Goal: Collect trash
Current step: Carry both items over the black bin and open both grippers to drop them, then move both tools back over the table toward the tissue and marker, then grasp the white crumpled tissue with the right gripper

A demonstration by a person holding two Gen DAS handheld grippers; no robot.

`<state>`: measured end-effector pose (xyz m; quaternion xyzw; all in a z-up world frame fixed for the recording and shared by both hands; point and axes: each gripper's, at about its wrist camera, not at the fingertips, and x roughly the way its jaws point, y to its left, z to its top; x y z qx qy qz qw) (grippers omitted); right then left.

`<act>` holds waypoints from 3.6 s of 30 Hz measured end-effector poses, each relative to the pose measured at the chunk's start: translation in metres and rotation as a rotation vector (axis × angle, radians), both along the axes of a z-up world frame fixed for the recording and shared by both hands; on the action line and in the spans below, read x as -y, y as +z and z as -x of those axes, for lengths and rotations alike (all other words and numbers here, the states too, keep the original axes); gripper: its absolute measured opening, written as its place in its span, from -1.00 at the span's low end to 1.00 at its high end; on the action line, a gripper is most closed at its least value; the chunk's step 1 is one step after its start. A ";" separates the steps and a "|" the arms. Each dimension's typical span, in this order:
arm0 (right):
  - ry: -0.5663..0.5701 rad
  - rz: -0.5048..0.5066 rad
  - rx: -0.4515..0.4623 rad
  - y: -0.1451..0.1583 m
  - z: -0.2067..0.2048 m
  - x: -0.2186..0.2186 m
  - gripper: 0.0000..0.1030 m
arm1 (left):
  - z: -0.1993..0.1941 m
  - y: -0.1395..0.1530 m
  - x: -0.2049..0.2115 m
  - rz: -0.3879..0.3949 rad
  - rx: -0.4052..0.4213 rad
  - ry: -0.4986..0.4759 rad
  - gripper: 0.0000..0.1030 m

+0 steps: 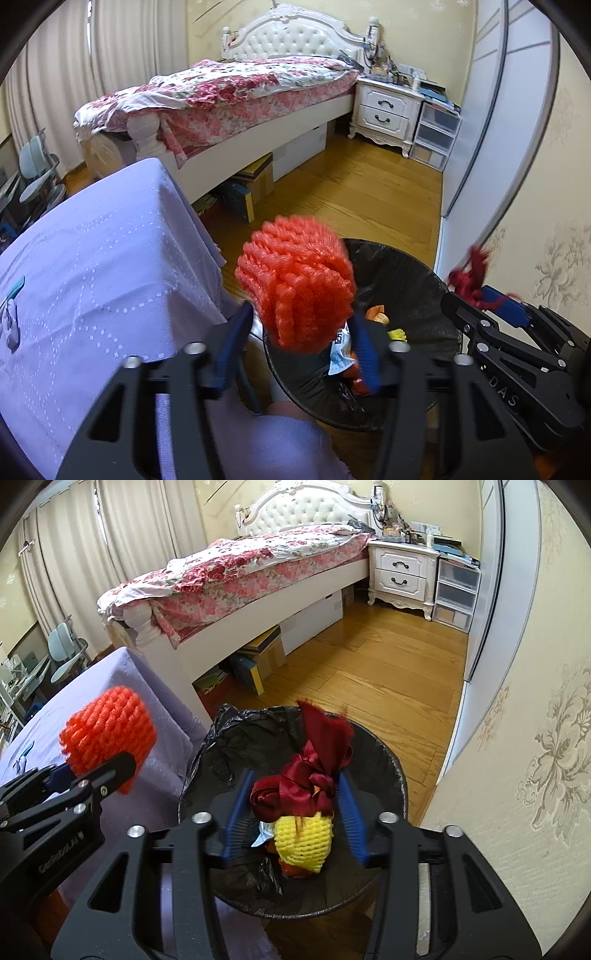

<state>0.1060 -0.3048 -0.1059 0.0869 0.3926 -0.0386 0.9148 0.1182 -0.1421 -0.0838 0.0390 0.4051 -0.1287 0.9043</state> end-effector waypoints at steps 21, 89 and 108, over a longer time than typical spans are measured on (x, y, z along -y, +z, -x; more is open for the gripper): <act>-0.037 -0.002 0.024 0.012 0.011 -0.008 0.49 | 0.020 0.020 -0.052 -0.003 0.066 0.104 0.49; 0.638 0.134 -0.050 0.014 -0.041 -0.424 -0.31 | 0.065 0.003 -0.380 -0.103 0.013 0.649 0.49; 0.485 0.068 -0.056 0.018 -0.082 -0.337 -0.31 | -0.007 0.002 -0.355 -0.157 0.016 0.504 0.49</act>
